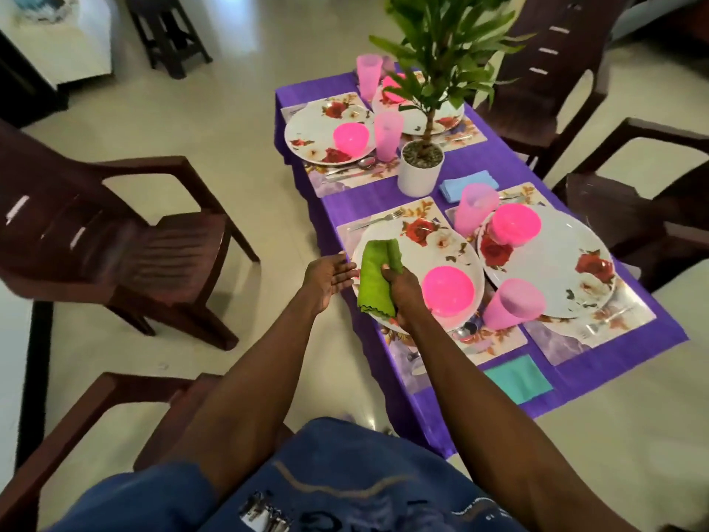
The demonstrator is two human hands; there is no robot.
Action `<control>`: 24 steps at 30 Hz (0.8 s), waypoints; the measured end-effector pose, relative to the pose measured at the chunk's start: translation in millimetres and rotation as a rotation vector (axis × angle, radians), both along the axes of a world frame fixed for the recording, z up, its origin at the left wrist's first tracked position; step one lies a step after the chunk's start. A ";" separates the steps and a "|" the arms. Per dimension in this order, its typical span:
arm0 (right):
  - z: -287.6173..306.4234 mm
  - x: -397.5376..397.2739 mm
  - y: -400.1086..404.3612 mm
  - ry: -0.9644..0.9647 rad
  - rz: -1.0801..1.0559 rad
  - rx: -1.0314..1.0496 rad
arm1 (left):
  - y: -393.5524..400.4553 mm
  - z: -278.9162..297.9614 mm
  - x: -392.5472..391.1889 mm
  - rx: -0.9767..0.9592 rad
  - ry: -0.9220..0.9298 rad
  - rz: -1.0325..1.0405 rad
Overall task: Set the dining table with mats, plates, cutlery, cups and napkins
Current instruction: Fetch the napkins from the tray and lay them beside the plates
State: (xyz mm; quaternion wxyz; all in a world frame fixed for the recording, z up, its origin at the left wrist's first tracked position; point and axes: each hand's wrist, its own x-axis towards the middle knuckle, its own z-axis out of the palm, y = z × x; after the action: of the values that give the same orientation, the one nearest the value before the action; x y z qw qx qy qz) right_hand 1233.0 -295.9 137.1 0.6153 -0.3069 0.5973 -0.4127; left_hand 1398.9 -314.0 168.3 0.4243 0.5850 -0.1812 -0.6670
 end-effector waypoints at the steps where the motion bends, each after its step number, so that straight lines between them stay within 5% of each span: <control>1: 10.0 -0.4 1.5 0.002 -0.037 0.009 | -2.2 -2.7 -2.5 0.006 -0.039 -0.007; 13: 21.8 42.0 -94.1 -0.058 -0.310 0.054 | -101.0 -22.9 29.1 -0.181 -0.572 -0.236; 20: 30.2 109.9 -174.6 -0.060 -0.535 0.093 | -209.9 -55.9 104.3 -0.289 -0.803 -0.553; 24: 23.2 128.2 -203.6 0.058 -0.608 0.129 | -245.4 -28.8 120.0 -0.398 -0.972 -0.791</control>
State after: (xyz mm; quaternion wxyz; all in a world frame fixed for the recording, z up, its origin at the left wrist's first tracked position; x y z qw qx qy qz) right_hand 1361.2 -499.5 160.2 0.4647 -0.0864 0.7040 -0.5301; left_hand 1519.0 -559.4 139.5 0.1169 0.6191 -0.6737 -0.3863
